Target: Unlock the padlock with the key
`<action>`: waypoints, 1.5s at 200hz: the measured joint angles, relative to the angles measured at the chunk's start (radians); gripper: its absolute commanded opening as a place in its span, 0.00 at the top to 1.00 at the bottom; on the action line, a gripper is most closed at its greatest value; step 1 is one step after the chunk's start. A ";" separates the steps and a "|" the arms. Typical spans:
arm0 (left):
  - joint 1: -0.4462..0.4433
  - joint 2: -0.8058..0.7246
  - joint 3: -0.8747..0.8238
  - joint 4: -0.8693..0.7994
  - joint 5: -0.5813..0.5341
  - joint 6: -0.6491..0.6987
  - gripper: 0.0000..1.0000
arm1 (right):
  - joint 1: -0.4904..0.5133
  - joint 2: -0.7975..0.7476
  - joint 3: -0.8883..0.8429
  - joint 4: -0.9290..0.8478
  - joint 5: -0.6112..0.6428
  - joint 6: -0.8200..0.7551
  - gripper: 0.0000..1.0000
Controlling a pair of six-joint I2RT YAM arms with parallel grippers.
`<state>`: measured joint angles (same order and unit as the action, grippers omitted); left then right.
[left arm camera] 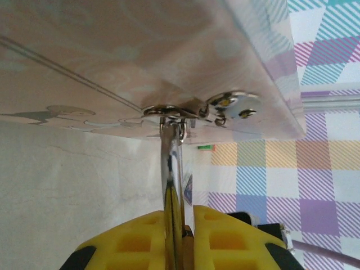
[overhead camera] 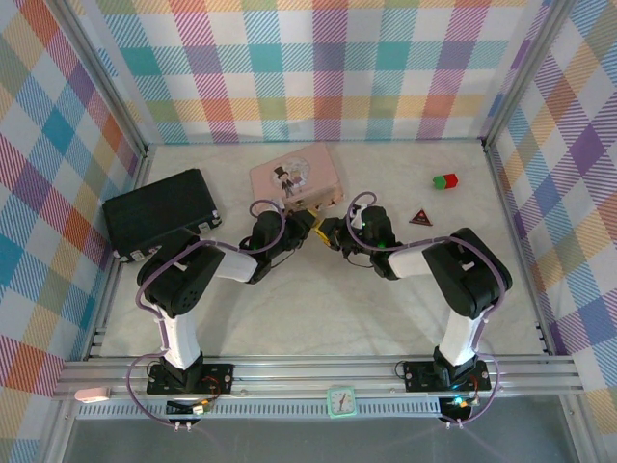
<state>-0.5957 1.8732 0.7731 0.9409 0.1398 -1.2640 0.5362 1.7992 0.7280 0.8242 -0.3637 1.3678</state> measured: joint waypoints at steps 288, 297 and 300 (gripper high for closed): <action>-0.056 0.075 0.056 0.061 -0.022 -0.037 1.00 | -0.020 -0.104 -0.127 0.036 0.091 -0.205 0.82; -0.057 0.075 0.055 0.061 -0.022 -0.039 1.00 | -0.020 -0.095 -0.121 0.041 0.090 -0.204 0.86; -0.057 0.075 0.055 0.062 -0.023 -0.041 1.00 | -0.020 -0.093 -0.119 0.043 0.090 -0.202 0.88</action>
<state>-0.6525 1.9480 0.8276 1.0031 0.1169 -1.3052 0.5163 1.7061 0.6090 0.8669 -0.2733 1.1656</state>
